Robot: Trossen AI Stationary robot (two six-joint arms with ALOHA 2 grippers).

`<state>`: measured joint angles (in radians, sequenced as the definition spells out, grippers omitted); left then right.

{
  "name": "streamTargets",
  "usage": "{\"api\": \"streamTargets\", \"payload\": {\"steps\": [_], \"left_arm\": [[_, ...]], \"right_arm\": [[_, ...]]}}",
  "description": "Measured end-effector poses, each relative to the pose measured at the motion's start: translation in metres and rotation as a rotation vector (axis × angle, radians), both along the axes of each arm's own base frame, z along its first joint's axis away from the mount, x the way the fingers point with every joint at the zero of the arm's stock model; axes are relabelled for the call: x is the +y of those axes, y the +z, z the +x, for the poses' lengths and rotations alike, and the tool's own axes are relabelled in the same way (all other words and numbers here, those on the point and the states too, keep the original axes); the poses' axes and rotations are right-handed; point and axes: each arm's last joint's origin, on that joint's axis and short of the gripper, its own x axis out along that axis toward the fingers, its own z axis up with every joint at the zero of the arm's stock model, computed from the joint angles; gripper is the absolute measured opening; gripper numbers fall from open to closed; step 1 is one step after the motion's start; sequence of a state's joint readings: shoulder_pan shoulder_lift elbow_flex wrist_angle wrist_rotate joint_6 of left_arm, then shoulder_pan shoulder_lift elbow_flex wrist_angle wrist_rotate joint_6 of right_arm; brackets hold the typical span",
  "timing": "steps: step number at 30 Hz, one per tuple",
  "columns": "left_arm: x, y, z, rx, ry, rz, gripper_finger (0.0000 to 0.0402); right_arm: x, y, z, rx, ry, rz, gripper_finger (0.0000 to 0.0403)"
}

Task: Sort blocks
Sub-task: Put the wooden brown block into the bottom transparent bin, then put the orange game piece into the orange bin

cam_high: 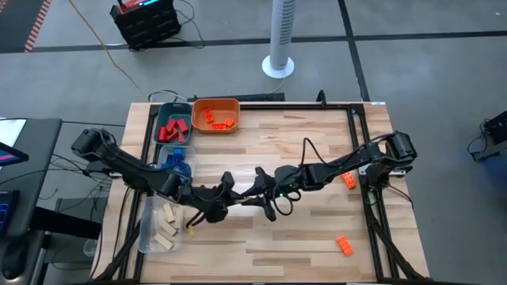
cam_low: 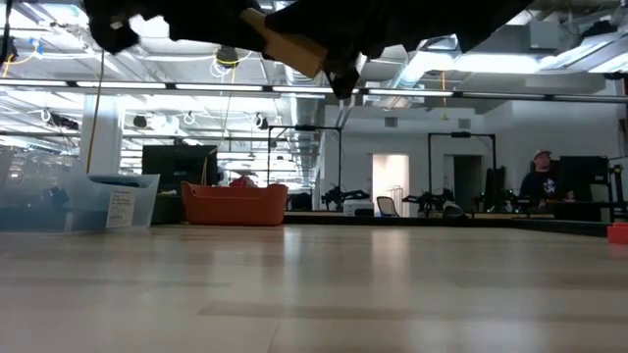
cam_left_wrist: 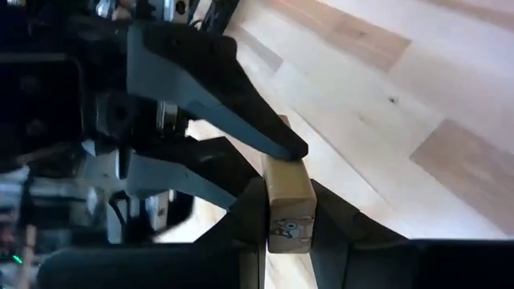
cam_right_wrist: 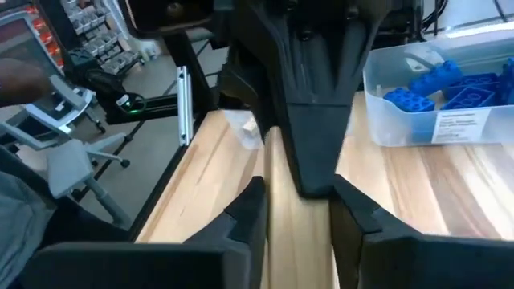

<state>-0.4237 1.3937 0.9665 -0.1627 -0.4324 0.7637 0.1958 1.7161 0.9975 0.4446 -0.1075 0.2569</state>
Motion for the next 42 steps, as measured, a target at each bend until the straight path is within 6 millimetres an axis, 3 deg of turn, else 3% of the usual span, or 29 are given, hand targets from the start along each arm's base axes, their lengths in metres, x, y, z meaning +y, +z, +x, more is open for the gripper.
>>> {"api": "streamTargets", "payload": {"steps": [4, 7, 10, 17, 22, 26, 32, 38, 42], "left_arm": [[-0.003, 0.005, -0.024, 0.152, 0.014, -0.136, 0.0049], [-0.003, 0.024, -0.040, 0.279, -0.021, -0.394, 0.0049], [0.003, 0.035, -0.061, 0.438, 0.056, -0.597, 0.0049], [0.018, 0.029, -0.118, 0.846, 0.542, -0.808, 0.0049], [0.018, 0.007, -0.144, 0.923, 0.778, -0.832, 0.0065], [0.019, -0.012, -0.151, 0.931, 0.910, -0.821, 0.0134], [0.018, -0.014, -0.151, 0.951, 0.946, -0.849, 0.0215], [0.017, -0.011, -0.147, 0.928, 0.894, -0.876, 0.0230], [0.018, -0.002, -0.139, 0.734, 0.797, -0.804, 0.0228]], "right_arm": [[-0.001, -0.007, -0.006, 0.107, 0.000, -0.024, 0.0134], [-0.003, -0.013, -0.011, 0.208, -0.007, -0.027, 0.0157], [-0.009, -0.017, -0.012, 0.270, -0.043, 0.003, 0.0170], [-0.021, -0.023, -0.020, 0.426, -0.130, 0.075, 0.0169], [-0.020, -0.010, -0.036, 0.481, -0.255, 0.063, 0.0166], [-0.012, 0.008, -0.052, 0.468, -0.336, 0.025, 0.0166], [0.000, 0.020, -0.092, 0.614, -0.436, 0.005, 0.0166], [-0.001, 0.011, -0.136, 0.945, -0.654, -0.040, 0.0166], [-0.014, 0.003, -0.153, 1.164, -0.834, -0.064, 0.0174]]}}
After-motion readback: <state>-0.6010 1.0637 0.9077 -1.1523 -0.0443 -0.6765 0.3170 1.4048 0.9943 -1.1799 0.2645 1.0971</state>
